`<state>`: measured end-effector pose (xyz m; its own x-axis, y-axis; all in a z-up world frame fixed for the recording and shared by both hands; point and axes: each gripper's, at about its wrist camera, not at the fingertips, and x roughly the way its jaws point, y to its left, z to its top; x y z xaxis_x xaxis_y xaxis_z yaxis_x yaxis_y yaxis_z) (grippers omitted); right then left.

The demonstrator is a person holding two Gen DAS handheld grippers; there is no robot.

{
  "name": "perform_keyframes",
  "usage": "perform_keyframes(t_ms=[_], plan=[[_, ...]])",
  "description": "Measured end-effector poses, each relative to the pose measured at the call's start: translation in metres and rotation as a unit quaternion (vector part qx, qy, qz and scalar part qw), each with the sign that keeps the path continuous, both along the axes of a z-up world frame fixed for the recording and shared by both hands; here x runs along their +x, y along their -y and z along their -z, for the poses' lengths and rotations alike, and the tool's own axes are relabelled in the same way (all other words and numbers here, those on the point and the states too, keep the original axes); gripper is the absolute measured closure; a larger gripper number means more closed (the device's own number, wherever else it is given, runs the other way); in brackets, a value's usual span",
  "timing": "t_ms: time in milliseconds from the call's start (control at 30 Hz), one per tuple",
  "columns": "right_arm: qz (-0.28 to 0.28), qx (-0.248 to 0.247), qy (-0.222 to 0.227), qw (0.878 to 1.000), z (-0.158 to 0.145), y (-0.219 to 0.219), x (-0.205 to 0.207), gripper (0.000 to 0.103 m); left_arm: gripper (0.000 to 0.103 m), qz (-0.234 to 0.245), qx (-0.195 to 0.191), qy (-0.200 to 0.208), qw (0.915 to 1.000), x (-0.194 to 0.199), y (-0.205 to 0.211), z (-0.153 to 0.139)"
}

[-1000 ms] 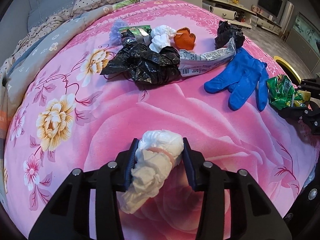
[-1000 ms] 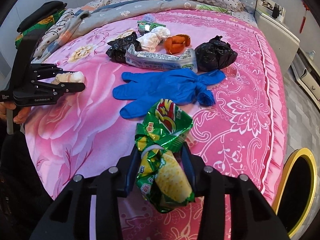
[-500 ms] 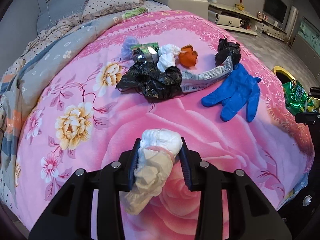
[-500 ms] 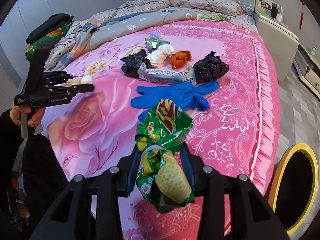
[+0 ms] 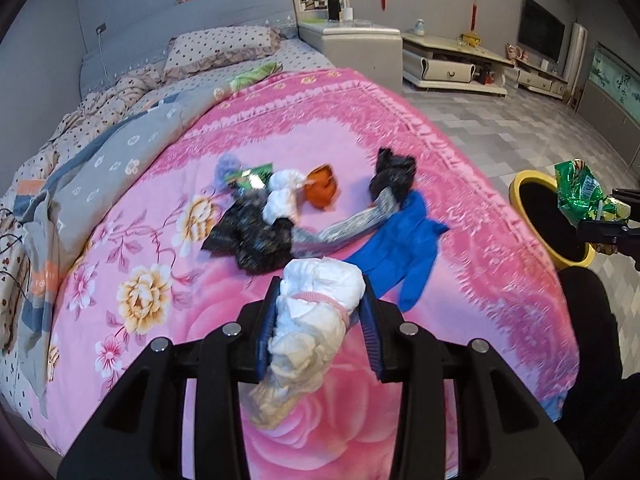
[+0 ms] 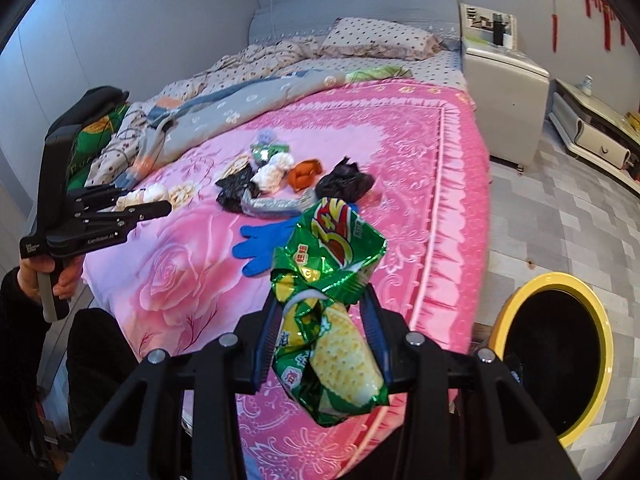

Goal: Collect trash
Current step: 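Carry the tissue bundle and green wrapper to the trash bin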

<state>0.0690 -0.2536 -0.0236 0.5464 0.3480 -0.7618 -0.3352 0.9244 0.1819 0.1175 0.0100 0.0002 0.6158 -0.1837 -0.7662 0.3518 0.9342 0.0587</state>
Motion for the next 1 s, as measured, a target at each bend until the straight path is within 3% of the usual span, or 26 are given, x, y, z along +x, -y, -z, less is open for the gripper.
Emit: perform_keyframes(t_ms=[367, 1000], plan=[[0.062, 0.021, 0.041, 0.997, -0.037, 0.067, -0.012, 0.065, 0.068, 0.046, -0.035, 0.022, 0.9981, -0.003, 0.087, -0.035], [0.154, 0.046, 0.079, 0.984, -0.059, 0.167, -0.026, 0.065, 0.068, 0.105, -0.086, 0.049, 0.9896, 0.001, 0.201, -0.066]])
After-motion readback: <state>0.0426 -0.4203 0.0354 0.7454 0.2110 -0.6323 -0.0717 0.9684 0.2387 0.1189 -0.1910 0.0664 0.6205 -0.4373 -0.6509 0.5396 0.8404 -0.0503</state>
